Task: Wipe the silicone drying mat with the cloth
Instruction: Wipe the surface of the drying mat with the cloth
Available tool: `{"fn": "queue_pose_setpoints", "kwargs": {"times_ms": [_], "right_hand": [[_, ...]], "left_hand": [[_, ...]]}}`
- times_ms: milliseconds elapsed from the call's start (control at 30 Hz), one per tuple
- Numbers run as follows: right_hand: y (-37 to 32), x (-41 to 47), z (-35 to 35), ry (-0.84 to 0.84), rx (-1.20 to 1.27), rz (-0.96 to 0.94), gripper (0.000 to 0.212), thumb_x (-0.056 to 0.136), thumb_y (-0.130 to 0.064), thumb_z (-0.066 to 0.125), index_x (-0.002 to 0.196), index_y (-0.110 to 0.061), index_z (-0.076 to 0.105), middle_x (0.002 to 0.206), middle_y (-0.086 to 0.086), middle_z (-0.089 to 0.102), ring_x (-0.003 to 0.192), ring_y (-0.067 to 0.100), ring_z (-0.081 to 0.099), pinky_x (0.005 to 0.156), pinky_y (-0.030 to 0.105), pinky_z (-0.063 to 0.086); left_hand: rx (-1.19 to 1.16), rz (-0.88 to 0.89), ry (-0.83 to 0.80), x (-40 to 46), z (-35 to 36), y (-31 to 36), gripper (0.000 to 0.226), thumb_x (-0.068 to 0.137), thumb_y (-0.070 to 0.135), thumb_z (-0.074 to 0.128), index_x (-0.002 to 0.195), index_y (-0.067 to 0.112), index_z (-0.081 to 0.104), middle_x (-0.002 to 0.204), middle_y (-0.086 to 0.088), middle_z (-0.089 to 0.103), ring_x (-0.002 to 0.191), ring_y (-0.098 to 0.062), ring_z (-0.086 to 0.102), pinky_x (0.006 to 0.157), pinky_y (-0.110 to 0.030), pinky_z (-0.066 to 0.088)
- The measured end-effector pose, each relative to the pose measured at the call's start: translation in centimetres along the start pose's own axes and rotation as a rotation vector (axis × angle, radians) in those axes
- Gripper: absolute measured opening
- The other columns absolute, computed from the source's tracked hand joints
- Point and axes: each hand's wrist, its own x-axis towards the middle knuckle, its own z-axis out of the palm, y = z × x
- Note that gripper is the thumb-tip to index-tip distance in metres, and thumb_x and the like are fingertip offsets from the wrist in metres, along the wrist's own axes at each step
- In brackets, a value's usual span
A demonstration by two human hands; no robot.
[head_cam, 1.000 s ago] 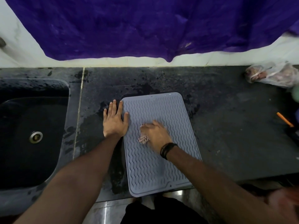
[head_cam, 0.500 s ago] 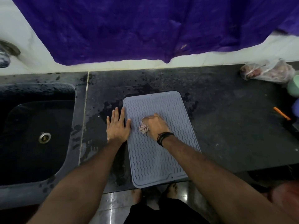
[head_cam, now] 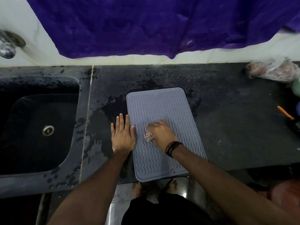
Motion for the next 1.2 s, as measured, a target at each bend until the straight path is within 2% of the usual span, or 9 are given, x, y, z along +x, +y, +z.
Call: {"fn": "queue_pose_setpoints", "kwargs": {"times_ms": [200, 500, 633, 800, 967, 1200], "right_hand": [[-1.4, 2.6, 0.0, 0.011, -0.036, 0.053, 0.054, 0.076, -0.012, 0.072, 0.128, -0.012, 0.057, 0.132, 0.007, 0.058, 0.124, 0.027, 0.043, 0.106, 0.039, 0.036], [-1.3, -3.2, 1.8, -0.041, -0.04, -0.005, 0.061, 0.075, -0.015, 0.071, 0.133, -0.018, 0.054, 0.137, 0.001, 0.054, 0.126, 0.024, 0.04, 0.11, 0.038, 0.027], [-1.2, -3.1, 1.3, -0.048, -0.015, 0.007, 0.054, 0.077, -0.012, 0.069, 0.129, -0.015, 0.058, 0.13, 0.004, 0.06, 0.122, 0.027, 0.045, 0.106, 0.038, 0.032], [-1.7, -0.6, 0.9, 0.026, -0.013, 0.086, 0.062, 0.072, -0.006, 0.073, 0.132, -0.01, 0.056, 0.132, 0.009, 0.059, 0.122, 0.029, 0.047, 0.107, 0.037, 0.035], [-2.3, 0.0, 1.2, 0.029, -0.015, 0.136, 0.059, 0.076, -0.01, 0.072, 0.132, -0.013, 0.056, 0.13, 0.008, 0.059, 0.122, 0.029, 0.045, 0.106, 0.038, 0.035], [-2.7, -3.9, 2.2, -0.036, -0.078, 0.064, 0.049, 0.079, -0.014, 0.07, 0.127, -0.015, 0.059, 0.13, 0.004, 0.059, 0.122, 0.027, 0.044, 0.107, 0.037, 0.032]], "left_hand": [[0.011, -0.018, -0.008, 0.1, 0.1, 0.1, 0.06, 0.106, 0.042, 0.018, 0.161, 0.019, 0.011, 0.168, -0.006, 0.003, 0.155, -0.02, -0.002, 0.125, -0.044, -0.004], [-0.027, -0.019, -0.008, 0.1, 0.0, 0.2, 0.061, 0.105, 0.043, 0.017, 0.16, 0.018, 0.013, 0.168, -0.007, 0.005, 0.155, -0.021, -0.002, 0.125, -0.045, -0.004], [-0.041, -0.016, -0.017, 0.1, 0.0, 0.1, 0.06, 0.106, 0.042, 0.021, 0.16, 0.017, 0.013, 0.168, -0.008, 0.005, 0.155, -0.022, -0.002, 0.125, -0.047, -0.004], [-0.055, 0.002, -0.042, -0.1, -0.3, 0.0, 0.06, 0.107, 0.041, 0.019, 0.161, 0.016, 0.011, 0.168, -0.008, 0.004, 0.155, -0.021, -0.003, 0.125, -0.047, -0.005], [-0.039, 0.014, -0.057, -3.1, -0.1, 0.2, 0.063, 0.106, 0.043, 0.017, 0.161, 0.014, 0.01, 0.168, -0.007, 0.004, 0.155, -0.022, -0.001, 0.125, -0.047, -0.004], [0.005, 0.002, -0.035, -4.6, 0.2, 0.3, 0.062, 0.106, 0.042, 0.018, 0.161, 0.013, 0.009, 0.168, -0.004, 0.004, 0.155, -0.02, 0.001, 0.125, -0.047, -0.001]]}}
